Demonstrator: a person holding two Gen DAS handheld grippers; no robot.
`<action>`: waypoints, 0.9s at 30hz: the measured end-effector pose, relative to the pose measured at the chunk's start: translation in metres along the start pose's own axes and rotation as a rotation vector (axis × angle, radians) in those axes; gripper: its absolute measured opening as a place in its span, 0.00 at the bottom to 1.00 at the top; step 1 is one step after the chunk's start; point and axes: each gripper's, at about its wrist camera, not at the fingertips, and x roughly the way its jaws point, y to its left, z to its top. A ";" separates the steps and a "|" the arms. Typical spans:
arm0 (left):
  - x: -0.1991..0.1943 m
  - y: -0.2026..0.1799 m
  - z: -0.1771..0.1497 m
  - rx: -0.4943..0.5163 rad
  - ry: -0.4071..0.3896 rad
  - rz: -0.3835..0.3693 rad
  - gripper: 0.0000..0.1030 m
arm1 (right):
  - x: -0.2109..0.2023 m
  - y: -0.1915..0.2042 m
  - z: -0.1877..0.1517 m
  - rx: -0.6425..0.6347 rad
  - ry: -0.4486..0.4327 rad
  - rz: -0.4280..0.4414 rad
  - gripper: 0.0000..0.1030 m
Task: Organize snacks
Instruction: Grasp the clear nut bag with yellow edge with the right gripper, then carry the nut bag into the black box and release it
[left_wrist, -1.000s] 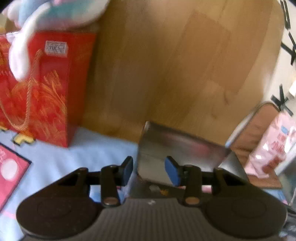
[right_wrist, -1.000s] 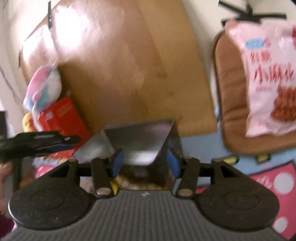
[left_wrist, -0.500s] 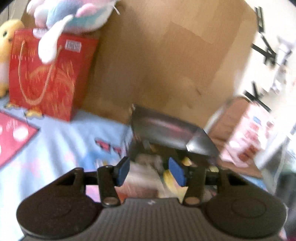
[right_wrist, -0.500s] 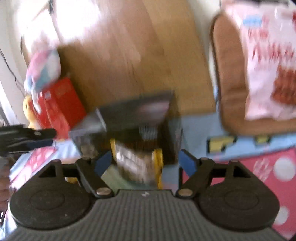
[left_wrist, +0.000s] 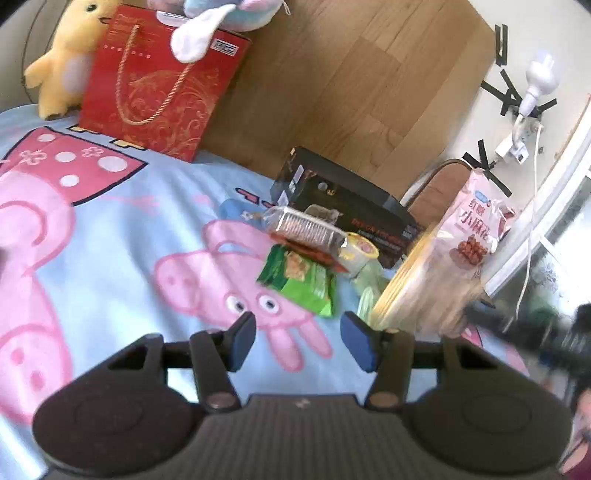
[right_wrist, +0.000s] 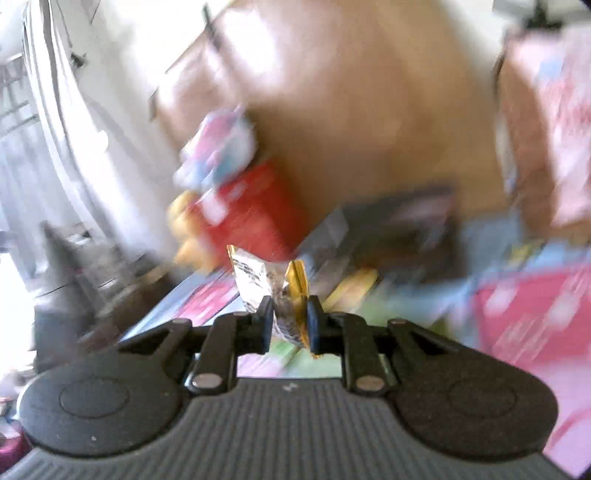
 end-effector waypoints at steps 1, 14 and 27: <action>-0.003 0.001 -0.002 0.010 0.006 0.002 0.50 | 0.009 0.002 -0.013 0.025 0.052 0.014 0.21; 0.015 -0.013 -0.018 0.108 0.139 -0.055 0.47 | 0.016 0.030 -0.062 -0.228 0.089 -0.191 0.64; 0.027 -0.046 0.021 0.205 0.088 -0.100 0.31 | 0.047 0.048 -0.052 -0.478 0.048 -0.248 0.40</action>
